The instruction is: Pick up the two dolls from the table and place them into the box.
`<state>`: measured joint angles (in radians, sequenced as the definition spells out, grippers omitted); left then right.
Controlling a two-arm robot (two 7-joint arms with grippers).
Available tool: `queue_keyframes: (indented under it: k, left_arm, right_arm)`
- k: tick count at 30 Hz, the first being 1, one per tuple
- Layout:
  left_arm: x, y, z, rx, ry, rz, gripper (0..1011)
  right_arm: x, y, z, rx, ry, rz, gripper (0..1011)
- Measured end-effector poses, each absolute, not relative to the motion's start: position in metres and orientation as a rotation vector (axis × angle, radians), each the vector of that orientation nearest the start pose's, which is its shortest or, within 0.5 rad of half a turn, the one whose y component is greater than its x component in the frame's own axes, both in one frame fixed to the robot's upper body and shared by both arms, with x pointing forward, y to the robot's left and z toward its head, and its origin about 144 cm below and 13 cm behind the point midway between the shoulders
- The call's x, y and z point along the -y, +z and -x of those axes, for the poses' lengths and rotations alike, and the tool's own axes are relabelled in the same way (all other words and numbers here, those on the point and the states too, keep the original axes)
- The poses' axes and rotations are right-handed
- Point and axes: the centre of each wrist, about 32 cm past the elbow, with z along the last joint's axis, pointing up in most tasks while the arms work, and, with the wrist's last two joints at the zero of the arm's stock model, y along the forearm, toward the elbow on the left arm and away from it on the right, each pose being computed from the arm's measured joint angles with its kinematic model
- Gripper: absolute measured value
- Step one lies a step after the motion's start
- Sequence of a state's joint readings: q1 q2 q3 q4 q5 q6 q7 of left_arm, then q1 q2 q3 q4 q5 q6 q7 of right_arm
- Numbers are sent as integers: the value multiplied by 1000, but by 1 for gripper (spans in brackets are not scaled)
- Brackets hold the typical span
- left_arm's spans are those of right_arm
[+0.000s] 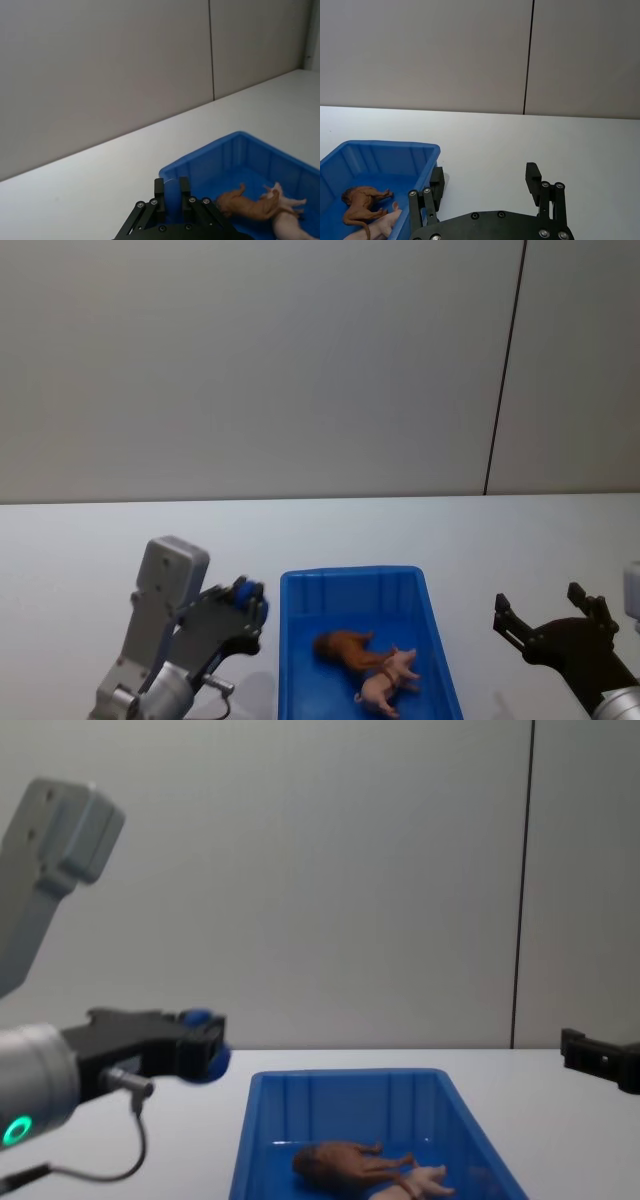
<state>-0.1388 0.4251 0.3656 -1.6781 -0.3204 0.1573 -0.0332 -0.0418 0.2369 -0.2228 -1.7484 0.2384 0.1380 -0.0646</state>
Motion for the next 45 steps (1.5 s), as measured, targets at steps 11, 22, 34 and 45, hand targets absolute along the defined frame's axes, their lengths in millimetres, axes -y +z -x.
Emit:
queue_keyframes:
  k: [11, 22, 34, 45]
  left_arm:
    - [-209, 1212, -490, 114, 1038, -71, 159]
    - [-174, 1218, -512, 123, 883, -23, 487]
    - [-152, 1221, -525, 128, 796, -4, 859]
    - [-144, 1222, -529, 130, 765, 3, 1001]
  right_arm:
    - [214, 1174, -437, -51, -1377, 40, 1001]
    - [214, 1174, -437, -51, -1377, 40, 1001]
    - [214, 1174, -437, -51, -1377, 40, 1001]
    - [214, 1174, -437, -51, -1377, 40, 1001]
